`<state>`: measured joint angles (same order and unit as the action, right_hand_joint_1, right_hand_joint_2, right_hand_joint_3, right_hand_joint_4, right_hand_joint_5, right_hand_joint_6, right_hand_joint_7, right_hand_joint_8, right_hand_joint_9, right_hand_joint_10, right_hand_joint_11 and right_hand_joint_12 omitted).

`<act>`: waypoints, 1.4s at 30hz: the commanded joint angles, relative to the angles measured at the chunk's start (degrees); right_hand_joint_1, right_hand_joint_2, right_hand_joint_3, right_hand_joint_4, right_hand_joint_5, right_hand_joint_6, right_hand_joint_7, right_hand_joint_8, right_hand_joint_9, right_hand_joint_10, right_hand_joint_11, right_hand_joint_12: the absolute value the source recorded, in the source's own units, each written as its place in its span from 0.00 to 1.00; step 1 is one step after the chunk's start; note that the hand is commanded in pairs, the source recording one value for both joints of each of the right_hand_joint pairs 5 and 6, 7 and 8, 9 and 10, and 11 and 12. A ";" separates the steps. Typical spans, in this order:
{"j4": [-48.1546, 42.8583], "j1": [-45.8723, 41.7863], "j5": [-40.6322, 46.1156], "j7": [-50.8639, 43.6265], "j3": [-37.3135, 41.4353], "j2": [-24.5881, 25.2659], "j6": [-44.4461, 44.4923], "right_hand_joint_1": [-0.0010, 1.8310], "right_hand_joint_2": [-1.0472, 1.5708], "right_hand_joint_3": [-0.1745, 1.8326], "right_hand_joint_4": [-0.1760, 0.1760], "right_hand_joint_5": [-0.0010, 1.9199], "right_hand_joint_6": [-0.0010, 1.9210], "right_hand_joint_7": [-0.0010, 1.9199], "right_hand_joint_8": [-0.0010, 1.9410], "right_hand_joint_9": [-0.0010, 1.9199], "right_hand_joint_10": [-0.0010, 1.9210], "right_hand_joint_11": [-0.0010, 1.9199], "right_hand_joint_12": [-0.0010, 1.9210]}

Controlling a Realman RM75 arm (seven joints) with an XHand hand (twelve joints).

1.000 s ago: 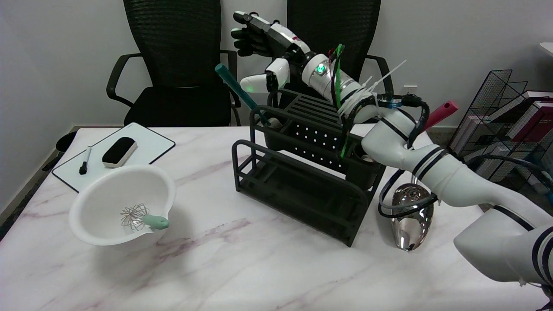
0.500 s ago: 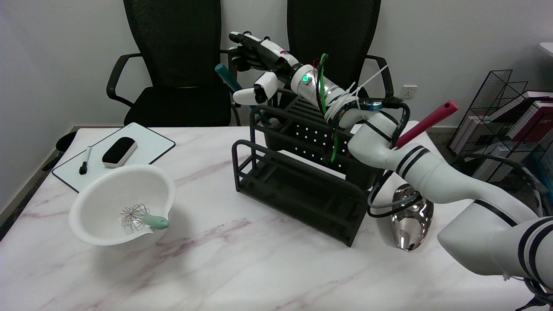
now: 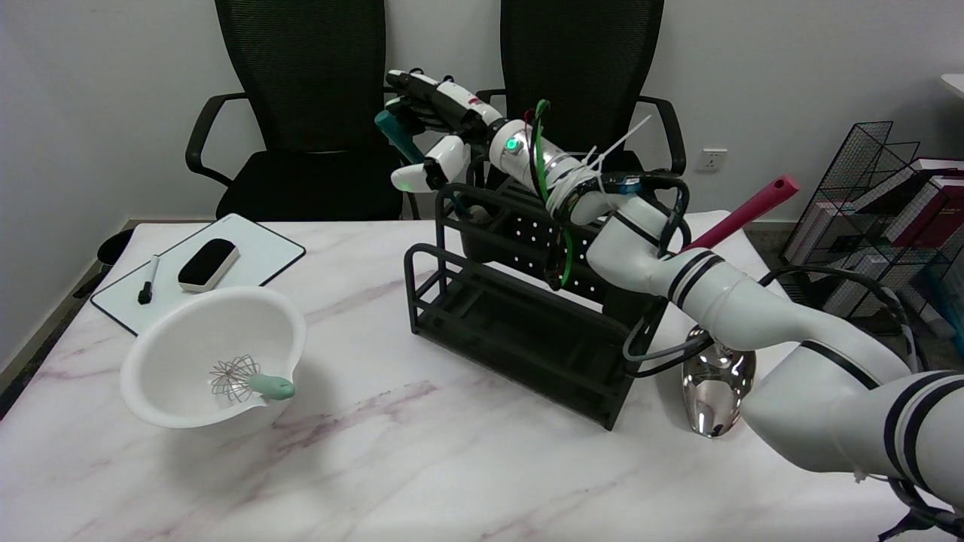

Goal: Pick up the blue sponge bottle brush.

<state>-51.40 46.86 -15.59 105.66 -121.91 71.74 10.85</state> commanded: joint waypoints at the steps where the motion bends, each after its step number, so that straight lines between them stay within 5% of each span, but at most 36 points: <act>1: 5.28 2.26 -5.72 -0.46 -0.95 5.42 -0.33 0.65 0.31 0.72 0.50 0.05 0.05 0.22 0.21 0.21 0.21 0.22 0.22; 31: 13.18 5.60 -7.83 -0.47 1.27 10.13 -0.33 0.66 0.32 0.74 0.50 0.06 0.06 0.26 0.26 0.23 0.23 0.22 0.22; 38: 11.48 4.82 -7.83 -0.47 2.98 9.09 -0.33 0.65 0.32 0.72 0.50 0.11 0.11 0.43 0.43 0.37 0.37 0.31 0.31; 42: 10.06 3.95 -7.83 -0.47 3.68 8.24 -0.33 0.64 0.33 0.72 0.50 0.16 0.16 0.53 0.52 0.53 0.53 0.45 0.45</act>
<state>-39.91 51.67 -23.02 105.21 -120.98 81.09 10.61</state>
